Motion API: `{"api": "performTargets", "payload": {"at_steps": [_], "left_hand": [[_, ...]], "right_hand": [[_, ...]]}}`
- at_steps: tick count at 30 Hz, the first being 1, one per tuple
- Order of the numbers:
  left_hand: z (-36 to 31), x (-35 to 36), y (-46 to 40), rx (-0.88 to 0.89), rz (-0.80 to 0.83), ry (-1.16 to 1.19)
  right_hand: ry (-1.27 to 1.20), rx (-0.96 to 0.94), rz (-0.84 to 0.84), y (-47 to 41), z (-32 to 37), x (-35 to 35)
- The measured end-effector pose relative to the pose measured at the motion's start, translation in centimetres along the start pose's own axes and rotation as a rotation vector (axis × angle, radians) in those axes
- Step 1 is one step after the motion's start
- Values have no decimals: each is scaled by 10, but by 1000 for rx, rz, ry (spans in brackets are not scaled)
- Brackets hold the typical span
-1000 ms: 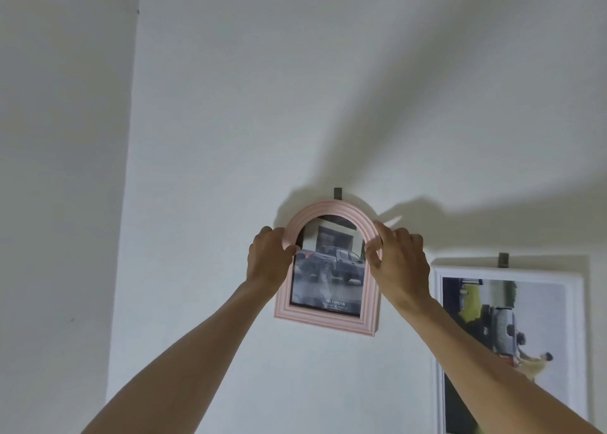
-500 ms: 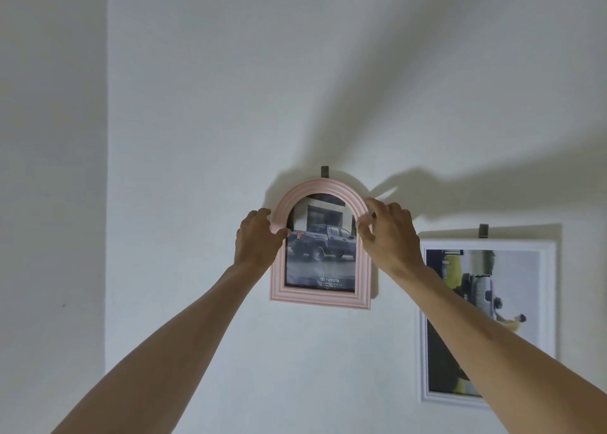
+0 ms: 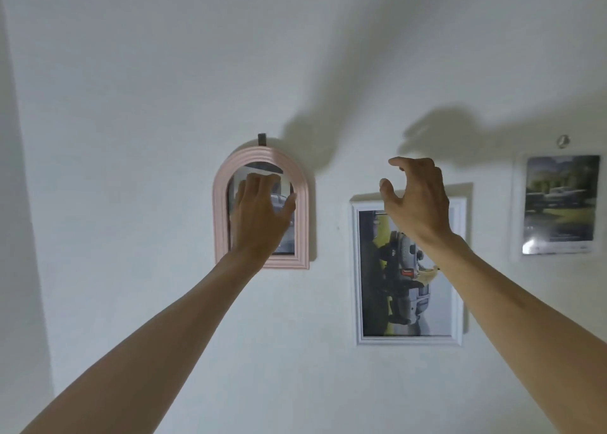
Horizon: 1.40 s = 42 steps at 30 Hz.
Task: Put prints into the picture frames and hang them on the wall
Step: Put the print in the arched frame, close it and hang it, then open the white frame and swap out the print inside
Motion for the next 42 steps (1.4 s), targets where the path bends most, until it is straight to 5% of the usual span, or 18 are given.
{"api": "performTargets", "payload": {"at_steps": [5, 11, 20, 33, 42], "left_hand": [[-44, 42, 53, -56, 193, 32], [-57, 88, 90, -438, 417, 147], [-67, 110, 107, -768, 495, 321], [-76, 67, 125, -756, 568, 370], [-42, 16, 207, -788, 700, 246]], "right_hand": [[4, 131, -43, 36, -59, -33], [-155, 306, 162, 96, -104, -46], [-352, 332, 261, 122, -133, -39], [-444, 380, 309, 150, -126, -54], [-420, 578, 567, 259, -84, -38]]}}
Point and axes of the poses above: each hand's wrist, its own y-axis away from the middle knuckle, its own x-axis out of the palm, z = x × y, the point moved 1 cm from there along -y, towards the middle knuckle, and after that the axes turned 15 degrees about -x, right-handed, at the moved point
